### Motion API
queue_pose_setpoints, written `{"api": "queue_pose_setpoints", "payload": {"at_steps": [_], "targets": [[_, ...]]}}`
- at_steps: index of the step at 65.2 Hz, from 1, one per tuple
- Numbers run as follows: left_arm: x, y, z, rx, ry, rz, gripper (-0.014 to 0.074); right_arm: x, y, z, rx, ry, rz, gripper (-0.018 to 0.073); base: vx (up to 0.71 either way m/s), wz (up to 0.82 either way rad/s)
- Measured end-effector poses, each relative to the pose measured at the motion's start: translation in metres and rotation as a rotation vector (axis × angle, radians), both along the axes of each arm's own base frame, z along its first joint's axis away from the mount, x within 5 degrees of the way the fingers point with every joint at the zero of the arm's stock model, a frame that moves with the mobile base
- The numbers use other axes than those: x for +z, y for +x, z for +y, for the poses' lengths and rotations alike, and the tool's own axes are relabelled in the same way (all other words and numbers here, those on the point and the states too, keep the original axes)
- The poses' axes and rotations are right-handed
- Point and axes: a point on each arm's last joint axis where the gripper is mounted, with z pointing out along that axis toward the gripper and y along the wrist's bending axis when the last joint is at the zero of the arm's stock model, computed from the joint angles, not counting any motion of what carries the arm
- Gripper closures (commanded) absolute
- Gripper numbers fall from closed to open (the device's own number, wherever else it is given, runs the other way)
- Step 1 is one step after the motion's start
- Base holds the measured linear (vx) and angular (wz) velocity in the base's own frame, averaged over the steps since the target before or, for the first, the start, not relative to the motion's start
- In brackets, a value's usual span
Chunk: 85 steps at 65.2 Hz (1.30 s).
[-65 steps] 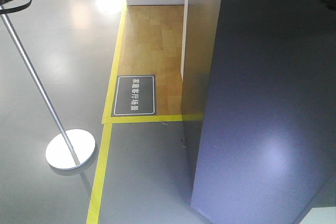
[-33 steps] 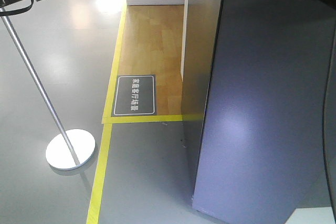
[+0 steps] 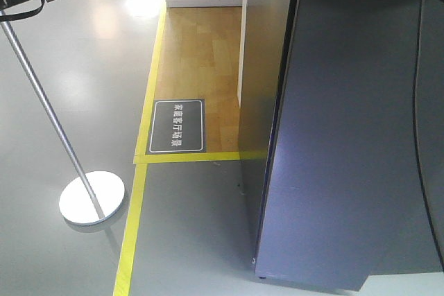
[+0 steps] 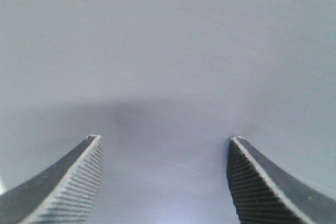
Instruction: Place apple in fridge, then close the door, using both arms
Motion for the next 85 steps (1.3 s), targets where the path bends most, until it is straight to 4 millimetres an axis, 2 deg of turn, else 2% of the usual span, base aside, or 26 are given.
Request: {"api": "queue_pose_setpoints", "payload": {"at_steps": [11, 16, 29, 37, 46, 62, 76, 85], "targets": [[0.0, 0.0, 0.0, 0.007, 0.002, 0.002, 0.0323, 0.005, 0.016, -0.014, 0.014, -0.01, 0.033, 0.0055, 0.0, 0.0], [0.0, 0.0, 0.0, 0.007, 0.002, 0.002, 0.0323, 0.0, 0.024, -0.022, 0.015, -0.014, 0.07, 0.0055, 0.0, 0.0], [0.0, 0.001, 0.001, 0.013, 0.002, 0.003, 0.0323, -0.006, 0.024, -0.037, 0.014, -0.019, 0.132, 0.0069, 0.0, 0.0], [0.0, 0.0, 0.0, -0.007, 0.0, -0.002, 0.0323, 0.003, 0.014, -0.036, 0.038, -0.037, 0.143, 0.0123, 0.0, 0.0], [0.001, -0.004, -0.003, -0.055, -0.004, -0.013, 0.0325, 0.035, -0.014, -0.029, 0.078, -0.049, 0.118, 0.0254, 0.0, 0.0], [0.004, -0.016, -0.012, -0.219, -0.015, -0.049, 0.0349, 0.083, -0.078, -0.014, 0.182, -0.077, 0.124, 0.0575, 0.0, 0.0], [0.007, -0.028, -0.017, -0.346, -0.022, -0.081, 0.0482, 0.111, -0.137, -0.001, 0.257, -0.101, 0.123, 0.0568, 0.0, 0.0], [0.008, -0.032, -0.018, -0.355, 0.011, -0.086, 0.0605, 0.107, -0.171, 0.006, 0.292, -0.11, 0.104, 0.0566, 0.0, 0.0]]}}
